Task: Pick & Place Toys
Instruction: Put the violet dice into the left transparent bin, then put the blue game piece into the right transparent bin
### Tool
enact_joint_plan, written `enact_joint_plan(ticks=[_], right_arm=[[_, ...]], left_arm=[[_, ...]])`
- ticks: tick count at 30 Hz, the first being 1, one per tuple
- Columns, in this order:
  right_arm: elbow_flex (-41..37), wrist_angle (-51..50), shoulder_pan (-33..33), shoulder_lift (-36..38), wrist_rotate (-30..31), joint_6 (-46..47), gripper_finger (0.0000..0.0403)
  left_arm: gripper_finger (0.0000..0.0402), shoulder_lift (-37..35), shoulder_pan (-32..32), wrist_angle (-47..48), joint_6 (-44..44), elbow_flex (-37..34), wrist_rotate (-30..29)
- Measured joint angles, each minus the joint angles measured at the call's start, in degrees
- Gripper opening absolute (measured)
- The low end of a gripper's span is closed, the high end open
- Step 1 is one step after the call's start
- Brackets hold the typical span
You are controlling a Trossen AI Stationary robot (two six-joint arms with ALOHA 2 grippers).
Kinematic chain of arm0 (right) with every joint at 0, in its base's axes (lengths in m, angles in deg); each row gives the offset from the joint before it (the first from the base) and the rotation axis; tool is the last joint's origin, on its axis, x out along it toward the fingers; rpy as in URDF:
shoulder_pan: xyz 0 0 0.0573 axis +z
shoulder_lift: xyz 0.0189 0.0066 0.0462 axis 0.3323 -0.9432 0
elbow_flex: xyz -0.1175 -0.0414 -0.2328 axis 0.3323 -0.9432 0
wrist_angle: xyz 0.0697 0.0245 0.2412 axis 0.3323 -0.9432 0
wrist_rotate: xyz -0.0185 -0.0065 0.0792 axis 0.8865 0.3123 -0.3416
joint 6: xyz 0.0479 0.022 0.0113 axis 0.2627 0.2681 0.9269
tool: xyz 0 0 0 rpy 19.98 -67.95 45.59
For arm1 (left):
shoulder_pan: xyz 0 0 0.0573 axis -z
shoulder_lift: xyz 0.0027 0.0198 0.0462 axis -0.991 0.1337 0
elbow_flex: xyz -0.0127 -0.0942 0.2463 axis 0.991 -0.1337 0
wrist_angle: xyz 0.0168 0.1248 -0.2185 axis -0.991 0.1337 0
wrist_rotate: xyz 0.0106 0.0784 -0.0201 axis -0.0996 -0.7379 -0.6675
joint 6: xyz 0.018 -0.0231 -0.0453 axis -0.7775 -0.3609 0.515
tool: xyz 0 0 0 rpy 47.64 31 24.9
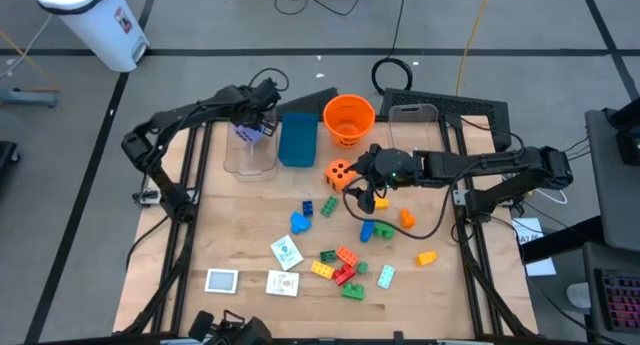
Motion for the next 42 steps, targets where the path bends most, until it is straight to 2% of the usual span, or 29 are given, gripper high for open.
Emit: enact_joint_plan(ticks=[11,23,27,33,42], right_arm=[[0.0,0.0,0.0,0.0,0.0,0.02,0.0309],[0.0,0.0,0.0,0.0,0.0,0.02,0.0309],[0.0,0.02,0.0,0.0,0.0,0.0,0.0309],[0.0,0.07,0.0,0.0,0.0,0.0,0.0309],[-0.01,0.48,0.0,0.0,-0.01,0.0,0.0309]], left_arm=[[0.006,0.0,-0.83,-0.26,1.24,0.0,-0.12],[0.016,0.0,-0.72,-0.85,1.44,0.0,-0.08],[0.0182,-0.22,-0.35,-0.83,0.74,0.0,3.02],[0.0201,-3.91,-0.35,-0.97,-0.47,0.02,10.62],[0.0192,-14.68,0.98,-0.17,2.81,0.06,11.79]])
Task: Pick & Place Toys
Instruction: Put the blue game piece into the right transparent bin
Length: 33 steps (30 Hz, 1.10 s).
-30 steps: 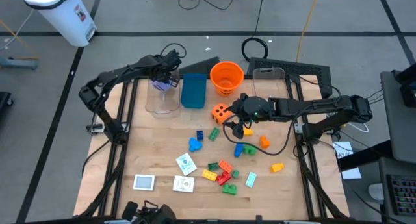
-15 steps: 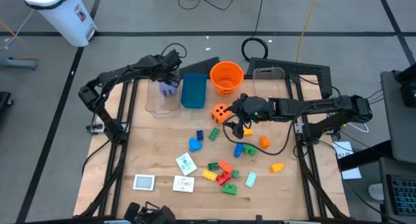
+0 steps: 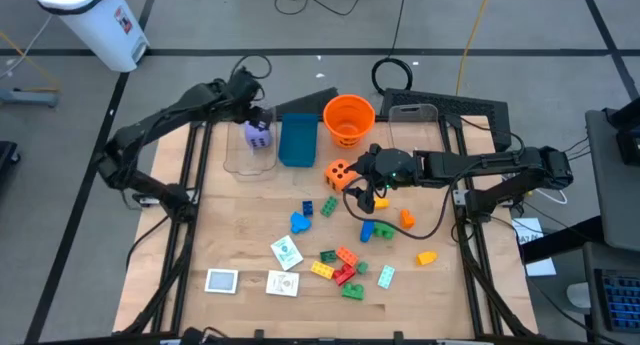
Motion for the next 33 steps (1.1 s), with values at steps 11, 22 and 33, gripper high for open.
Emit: enact_joint_plan(ticks=[11,22,33], right_arm=[[-0.03,7.86,0.59,0.0,-0.27,4.65,0.0309],[-0.03,10.73,0.96,0.0,-7.81,12.37,0.0309],[-0.03,20.09,2.94,0.0,-10.7,9.27,0.0309]], left_arm=[[0.0165,-4.27,5.76,0.08,7.49,0.01,19.23],[0.0139,-4.23,19.41,-7.31,9.25,-0.01,24.92],[0.0136,-3.25,32.26,-31.5,6.82,-0.03,24.68]])
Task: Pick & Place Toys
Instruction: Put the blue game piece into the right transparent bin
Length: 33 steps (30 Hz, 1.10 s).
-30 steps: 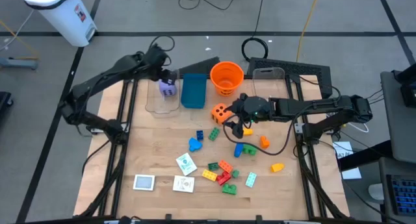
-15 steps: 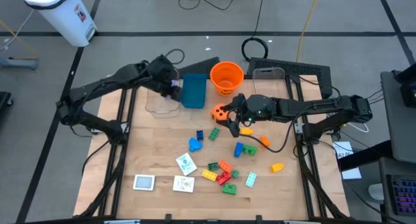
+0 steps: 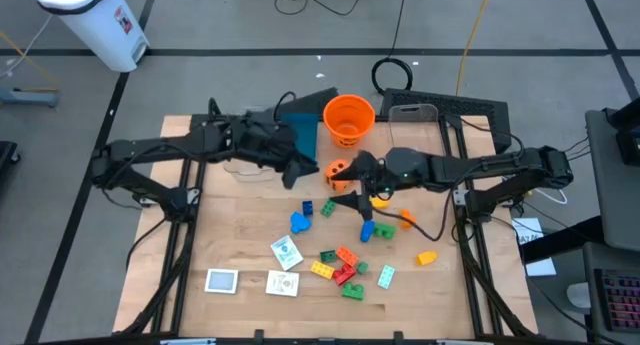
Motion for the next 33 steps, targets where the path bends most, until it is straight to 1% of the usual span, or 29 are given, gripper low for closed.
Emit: enact_joint_plan(ticks=[5,10,20,24,31,33], right_arm=[[0.0,7.88,0.23,0.0,0.05,-1.18,0.0309],[0.0,11.37,0.21,0.02,0.13,-1.18,0.0309],[0.04,11.36,0.19,0.16,0.26,-1.01,0.0309],[0.07,11.26,0.2,0.15,1.35,-1.01,0.0309],[0.11,10.93,0.21,0.09,2.01,-1.79,0.0309],[0.04,10.07,0.23,-0.04,3.45,-1.77,0.0309]], left_arm=[[0.0136,0.74,2.23,-3.35,-0.48,0.02,-3.11],[0.0136,1.94,3.2,-4.39,-1.18,-0.05,-5.14],[0.0136,3.74,3.21,-8.69,-3.25,-0.09,-5.41],[0.0136,3.77,3.17,-9.53,-5.03,-0.09,-3.49],[0.0136,3.75,3.17,-9.69,-5.4,-0.09,-2.66],[0.0136,3.75,3.17,-10.72,-5.42,-0.07,-1.42]])
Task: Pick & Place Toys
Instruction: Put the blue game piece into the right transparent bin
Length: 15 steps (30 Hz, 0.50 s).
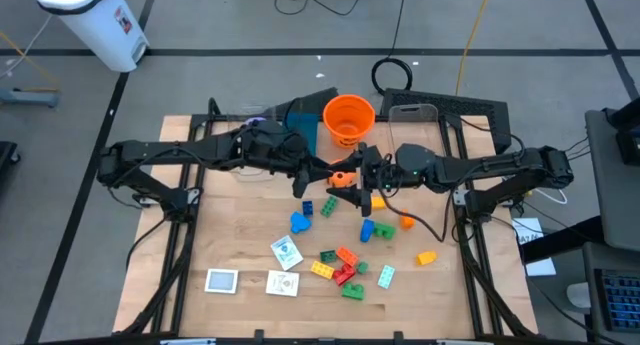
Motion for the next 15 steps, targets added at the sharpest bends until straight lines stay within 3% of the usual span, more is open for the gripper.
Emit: enact_joint_plan(ticks=[7,15], right_arm=[[-0.02,0.43,-0.23,0.03,0.64,-0.02,0.0308],[-0.04,0.22,-0.33,-0.09,-4.59,2.16,0.0309]], left_arm=[[0.0136,-0.11,0.02,-1.61,0.0,0.07,0.79],[0.0136,-0.13,0.17,1.77,-1.4,0.11,-6.51]])
